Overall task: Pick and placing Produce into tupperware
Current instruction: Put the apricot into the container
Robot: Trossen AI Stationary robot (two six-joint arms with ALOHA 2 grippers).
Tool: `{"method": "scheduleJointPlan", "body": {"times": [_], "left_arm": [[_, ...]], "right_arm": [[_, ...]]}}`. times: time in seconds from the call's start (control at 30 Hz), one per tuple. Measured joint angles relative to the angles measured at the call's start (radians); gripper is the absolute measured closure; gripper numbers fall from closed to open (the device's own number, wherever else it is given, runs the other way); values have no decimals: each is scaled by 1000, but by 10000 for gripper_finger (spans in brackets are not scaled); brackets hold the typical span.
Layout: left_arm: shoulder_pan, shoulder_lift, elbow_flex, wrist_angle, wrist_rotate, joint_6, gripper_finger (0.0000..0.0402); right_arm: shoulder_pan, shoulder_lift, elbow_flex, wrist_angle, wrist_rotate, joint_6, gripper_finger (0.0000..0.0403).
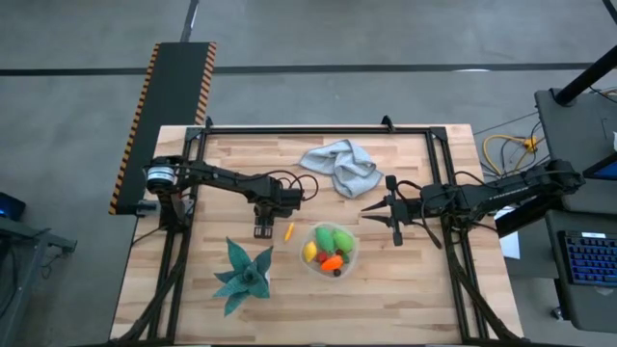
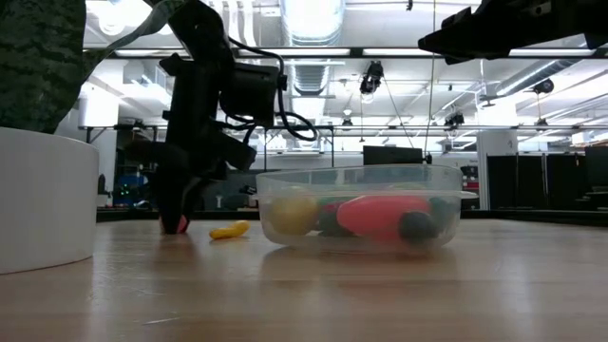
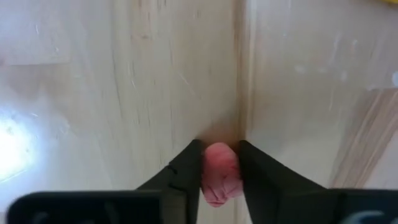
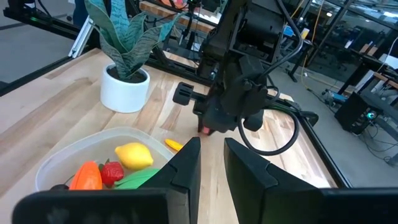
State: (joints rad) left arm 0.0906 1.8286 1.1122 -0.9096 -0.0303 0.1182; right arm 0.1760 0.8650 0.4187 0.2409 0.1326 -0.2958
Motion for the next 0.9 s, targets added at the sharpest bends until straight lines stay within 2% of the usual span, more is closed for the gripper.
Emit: {"method": "scheduleJointPlan", "body": {"times": [0.17, 0.47, 0.67, 0.9], "left_arm": [[0, 0, 2, -1, -3, 36, 358], [0, 4, 24, -10, -8, 47, 363], [0, 7, 96, 3, -21, 72, 364], [-6, 5, 164, 0, 12, 106, 365]], "right_arm": [[0, 0, 0, 0, 0, 0, 339], [0, 0, 0, 0, 0, -3, 339], [0, 0, 0, 1, 0, -3, 339], [0, 0, 0, 1, 0, -3, 339]]}}
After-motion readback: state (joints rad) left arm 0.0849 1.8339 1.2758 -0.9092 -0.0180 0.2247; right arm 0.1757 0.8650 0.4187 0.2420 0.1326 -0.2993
